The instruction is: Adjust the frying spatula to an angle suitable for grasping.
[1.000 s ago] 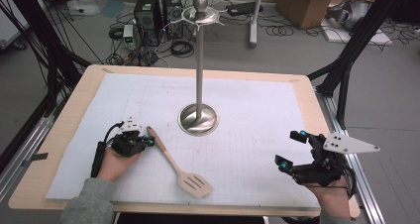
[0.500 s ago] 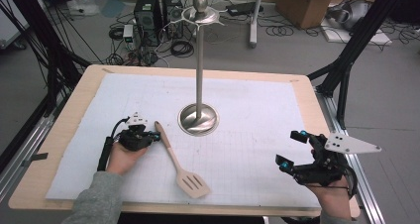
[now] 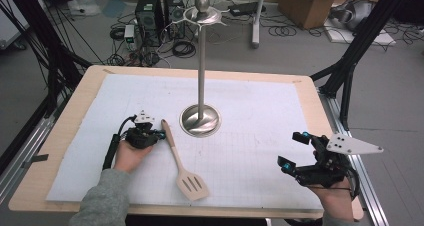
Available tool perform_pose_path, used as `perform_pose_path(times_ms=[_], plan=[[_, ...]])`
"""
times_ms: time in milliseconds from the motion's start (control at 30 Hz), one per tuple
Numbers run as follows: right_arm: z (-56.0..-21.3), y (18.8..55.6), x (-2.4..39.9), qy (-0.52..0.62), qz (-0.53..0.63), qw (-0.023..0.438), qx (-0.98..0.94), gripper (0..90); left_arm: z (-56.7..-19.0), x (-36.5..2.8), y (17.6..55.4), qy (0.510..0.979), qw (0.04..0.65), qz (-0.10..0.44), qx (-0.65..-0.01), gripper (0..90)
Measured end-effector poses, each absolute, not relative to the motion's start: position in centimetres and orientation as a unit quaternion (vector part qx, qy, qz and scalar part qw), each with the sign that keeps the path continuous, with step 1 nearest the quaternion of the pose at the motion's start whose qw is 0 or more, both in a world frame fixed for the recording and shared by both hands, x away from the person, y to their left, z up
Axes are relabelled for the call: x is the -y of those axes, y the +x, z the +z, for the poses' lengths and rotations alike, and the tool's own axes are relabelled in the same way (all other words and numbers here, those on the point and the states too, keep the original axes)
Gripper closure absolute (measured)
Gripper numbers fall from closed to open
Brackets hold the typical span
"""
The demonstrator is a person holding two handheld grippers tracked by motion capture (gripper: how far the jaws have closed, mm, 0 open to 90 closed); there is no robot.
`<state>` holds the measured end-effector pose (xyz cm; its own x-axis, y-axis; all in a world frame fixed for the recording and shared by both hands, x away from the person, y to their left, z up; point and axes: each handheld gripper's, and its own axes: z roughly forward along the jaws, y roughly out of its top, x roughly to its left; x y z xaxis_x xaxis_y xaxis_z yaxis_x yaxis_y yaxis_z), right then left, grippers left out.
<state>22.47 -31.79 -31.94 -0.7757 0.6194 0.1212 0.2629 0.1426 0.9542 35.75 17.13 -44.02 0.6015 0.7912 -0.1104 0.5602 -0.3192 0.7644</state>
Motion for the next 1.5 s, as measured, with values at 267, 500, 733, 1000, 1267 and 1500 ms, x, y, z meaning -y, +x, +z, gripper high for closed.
perform_pose_path(times_ms=[267, 500, 733, 1000, 1267, 1500], plan=[[-31.5, 21.9, 32.6, 0.305, 0.593, 0.163, -0.728, 6.1, -42.5, -15.6, 33.8, 0.788, 0.454, 0.145, -0.39, 89.7], [-31.3, 21.6, 32.9, 0.301, 0.598, 0.166, -0.724, 6.1, -42.1, -13.8, 32.5, 0.802, 0.452, 0.138, -0.365, 89.7], [-31.4, 21.8, 32.9, 0.296, 0.6, 0.162, -0.726, 6.0, -42.9, -12.3, 32.0, 0.819, 0.441, 0.129, -0.345, 89.6], [-31.2, 21.4, 33.3, 0.294, 0.616, 0.166, -0.712, 6.0, -42.9, -11.6, 31.3, 0.832, 0.434, 0.116, -0.324, 89.6], [-31.2, 21.3, 33.7, 0.295, 0.62, 0.17, -0.707, 6.0, -43.4, -10.9, 30.9, 0.838, 0.426, 0.114, -0.32, 89.5], [-31.2, 21.3, 33.9, 0.294, 0.622, 0.172, -0.705, 6.0, -44.3, -10.5, 30.2, 0.848, 0.413, 0.106, -0.313, 89.6]])
